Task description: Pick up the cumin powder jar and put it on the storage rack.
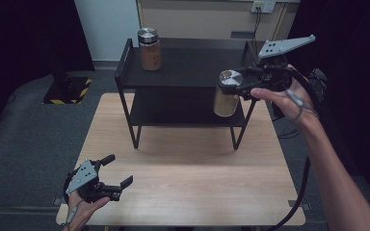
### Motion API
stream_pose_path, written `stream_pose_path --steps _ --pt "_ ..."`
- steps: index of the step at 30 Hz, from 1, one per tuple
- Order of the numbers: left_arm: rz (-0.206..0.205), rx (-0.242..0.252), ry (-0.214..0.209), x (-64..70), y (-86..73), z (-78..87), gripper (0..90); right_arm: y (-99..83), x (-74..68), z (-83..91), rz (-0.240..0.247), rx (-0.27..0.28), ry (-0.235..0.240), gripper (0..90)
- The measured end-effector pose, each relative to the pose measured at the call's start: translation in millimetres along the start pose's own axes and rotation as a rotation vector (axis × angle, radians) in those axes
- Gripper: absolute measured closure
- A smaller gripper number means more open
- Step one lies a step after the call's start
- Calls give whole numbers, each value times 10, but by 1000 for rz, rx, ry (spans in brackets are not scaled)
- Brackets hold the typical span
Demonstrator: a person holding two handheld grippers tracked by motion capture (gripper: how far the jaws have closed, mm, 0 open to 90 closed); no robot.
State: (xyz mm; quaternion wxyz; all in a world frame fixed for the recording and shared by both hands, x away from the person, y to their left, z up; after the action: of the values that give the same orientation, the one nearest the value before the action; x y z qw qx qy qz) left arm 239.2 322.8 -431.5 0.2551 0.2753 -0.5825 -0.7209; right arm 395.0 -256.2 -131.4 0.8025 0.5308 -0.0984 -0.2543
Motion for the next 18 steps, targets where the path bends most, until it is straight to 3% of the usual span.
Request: stream_pose_path --steps 8,18 --pt "2 3 0 -1 -2 4 0 242 21 74 -10 9 -39 356" --pt "-2 -1 -2 -15 -6 8 0 461 116 -19 -65 20 -126 355"
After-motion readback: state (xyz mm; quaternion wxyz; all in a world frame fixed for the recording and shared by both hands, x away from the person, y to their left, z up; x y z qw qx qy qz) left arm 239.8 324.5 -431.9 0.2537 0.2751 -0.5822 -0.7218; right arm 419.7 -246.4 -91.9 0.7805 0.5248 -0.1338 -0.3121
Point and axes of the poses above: each handheld gripper's, and its own axes: z roughly backward along the jaws, y roughly out of its top, x roughly to its right, the point moved 6 cm from there along -z, roughly forward along the jaws, and after that the axes turned 8 degrees about -z, right-handed, at the moved point
